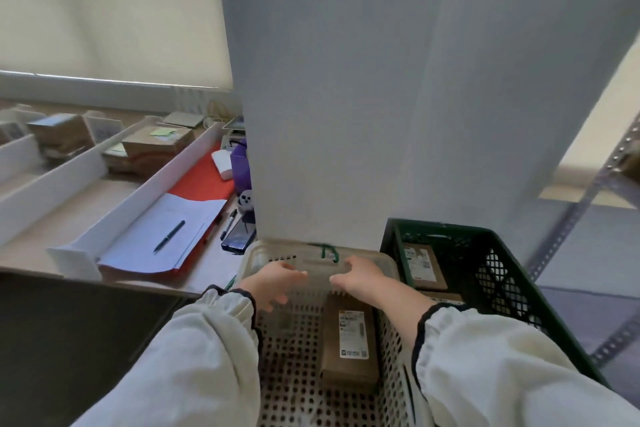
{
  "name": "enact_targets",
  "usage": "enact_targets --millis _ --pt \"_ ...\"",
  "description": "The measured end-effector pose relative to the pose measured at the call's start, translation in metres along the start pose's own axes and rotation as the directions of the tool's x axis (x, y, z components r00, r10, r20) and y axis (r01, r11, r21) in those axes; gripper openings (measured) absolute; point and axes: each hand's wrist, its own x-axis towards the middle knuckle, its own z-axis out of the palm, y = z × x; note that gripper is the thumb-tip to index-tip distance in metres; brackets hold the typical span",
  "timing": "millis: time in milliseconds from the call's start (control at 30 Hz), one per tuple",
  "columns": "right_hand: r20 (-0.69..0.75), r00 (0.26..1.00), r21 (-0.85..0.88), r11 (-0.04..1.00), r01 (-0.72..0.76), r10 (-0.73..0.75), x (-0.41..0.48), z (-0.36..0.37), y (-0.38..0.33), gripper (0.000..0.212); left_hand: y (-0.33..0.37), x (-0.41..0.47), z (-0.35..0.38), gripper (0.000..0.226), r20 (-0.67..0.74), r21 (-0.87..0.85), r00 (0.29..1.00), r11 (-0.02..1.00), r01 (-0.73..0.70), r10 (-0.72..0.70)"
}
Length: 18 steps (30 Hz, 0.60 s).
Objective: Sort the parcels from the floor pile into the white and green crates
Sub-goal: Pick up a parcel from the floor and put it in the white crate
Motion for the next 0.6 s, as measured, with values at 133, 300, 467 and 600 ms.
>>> enact_targets --millis 133,300,467,600 --pt "0.002 1.0 -0.002 1.0 0.029 -0.029 -0.012 -0.005 -0.01 0.061 0.004 -0.022 -0.009 0.048 -0.036 0.024 0.999 1.0 -0.019 0.02" --pt "0.035 0.997 -0.036 0.997 0.074 -0.073 -0.018 -0.003 -0.019 0.058 -0.001 -0.04 -0.017 0.044 -0.041 -0.015 0.999 1.0 -0.016 0.015" --pt "0.087 0.991 -0.04 0.993 0.107 -0.103 -0.018 -0.002 -0.023 0.059 -0.007 -0.057 -0.019 0.049 -0.053 -0.083 0.999 0.997 0.005 -0.01" --pt "0.108 0.988 -0.065 0.991 0.118 -0.11 -0.018 0.002 -0.03 0.057 -0.024 -0.073 -0.025 0.048 -0.107 -0.135 0.994 0.991 0.011 -0.025"
